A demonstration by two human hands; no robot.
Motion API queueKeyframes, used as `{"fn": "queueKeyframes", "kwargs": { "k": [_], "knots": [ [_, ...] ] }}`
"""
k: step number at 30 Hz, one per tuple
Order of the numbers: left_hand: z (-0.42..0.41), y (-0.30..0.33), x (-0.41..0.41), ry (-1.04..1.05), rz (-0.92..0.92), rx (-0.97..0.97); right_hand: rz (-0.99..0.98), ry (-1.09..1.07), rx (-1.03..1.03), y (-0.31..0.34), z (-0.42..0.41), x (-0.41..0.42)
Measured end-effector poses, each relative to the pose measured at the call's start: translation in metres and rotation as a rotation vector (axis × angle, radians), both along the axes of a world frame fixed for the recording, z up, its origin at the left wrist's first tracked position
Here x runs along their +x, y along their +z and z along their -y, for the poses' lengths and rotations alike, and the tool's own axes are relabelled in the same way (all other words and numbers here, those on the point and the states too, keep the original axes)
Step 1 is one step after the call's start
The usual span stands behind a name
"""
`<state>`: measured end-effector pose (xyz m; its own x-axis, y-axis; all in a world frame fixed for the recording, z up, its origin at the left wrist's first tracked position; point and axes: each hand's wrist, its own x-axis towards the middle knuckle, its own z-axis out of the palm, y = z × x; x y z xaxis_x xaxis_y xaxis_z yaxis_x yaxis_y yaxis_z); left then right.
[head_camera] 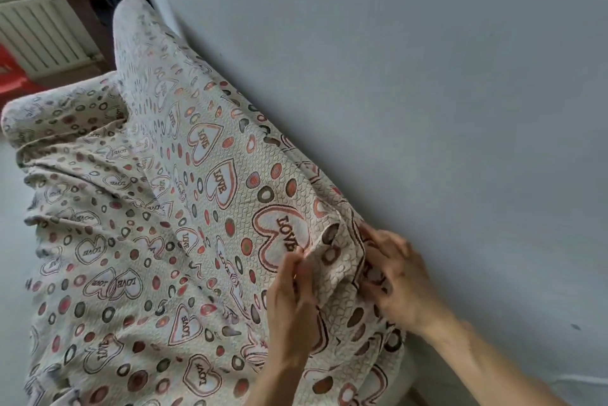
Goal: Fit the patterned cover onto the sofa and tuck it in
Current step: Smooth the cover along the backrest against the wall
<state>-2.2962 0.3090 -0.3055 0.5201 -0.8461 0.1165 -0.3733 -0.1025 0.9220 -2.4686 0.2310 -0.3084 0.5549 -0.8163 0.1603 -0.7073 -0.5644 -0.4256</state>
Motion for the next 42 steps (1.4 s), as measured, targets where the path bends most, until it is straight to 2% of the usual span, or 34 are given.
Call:
{"fn": "queueKeyframes", "kwargs": {
  "k": [3,5,7,9,11,13,15,17,19,21,23,28,32,37,40,42],
  "knots": [
    [0.002,0.011,-0.006,0.138,-0.378,0.001,-0.112,0.128,-0.091,0.011,0.011,0.004],
    [0.003,0.012,-0.009,0.202,-0.493,-0.017,-0.08,0.198,-0.161,0.012,0.014,0.011],
    [0.003,0.01,-0.011,0.26,-0.476,-0.002,-0.016,0.24,-0.193,0.013,0.019,0.019],
    [0.002,0.008,-0.011,0.283,-0.545,-0.003,0.067,0.251,-0.15,0.015,0.024,0.025],
    [0.001,0.007,-0.01,0.289,-0.595,-0.007,0.243,0.234,0.035,0.02,0.024,0.024],
    [0.002,0.008,-0.011,0.3,-0.571,-0.007,0.41,0.221,0.256,0.024,0.022,0.019],
    [0.002,0.007,-0.014,0.312,-0.549,-0.018,0.39,0.227,0.308,0.028,0.021,0.014],
    [0.003,0.007,-0.015,0.296,-0.514,-0.026,0.217,0.227,0.112,0.029,0.025,0.012],
    [0.002,0.007,-0.015,0.238,-0.405,-0.054,0.049,0.167,-0.145,0.029,0.033,0.006],
    [0.001,0.006,-0.018,0.159,-0.241,-0.058,0.021,0.109,-0.176,0.027,0.038,-0.003],
    [0.0,0.005,-0.022,0.075,-0.094,-0.045,0.059,0.052,-0.109,0.019,0.041,-0.009],
    [0.001,0.003,-0.026,-0.049,0.403,0.025,0.197,-0.104,0.096,-0.009,0.043,-0.022],
    [0.009,0.011,-0.034,-0.193,0.704,0.006,0.213,-0.063,0.145,-0.014,0.042,-0.027],
    [0.024,0.019,-0.044,-0.181,0.792,0.049,0.155,0.205,0.132,-0.017,0.04,-0.051],
    [0.024,0.016,-0.048,-0.224,0.857,-0.006,-0.029,0.271,0.045,-0.015,0.037,-0.061],
    [0.02,0.016,-0.052,-0.252,0.886,-0.032,-0.212,0.237,-0.081,-0.006,0.039,-0.056]
  ]
}}
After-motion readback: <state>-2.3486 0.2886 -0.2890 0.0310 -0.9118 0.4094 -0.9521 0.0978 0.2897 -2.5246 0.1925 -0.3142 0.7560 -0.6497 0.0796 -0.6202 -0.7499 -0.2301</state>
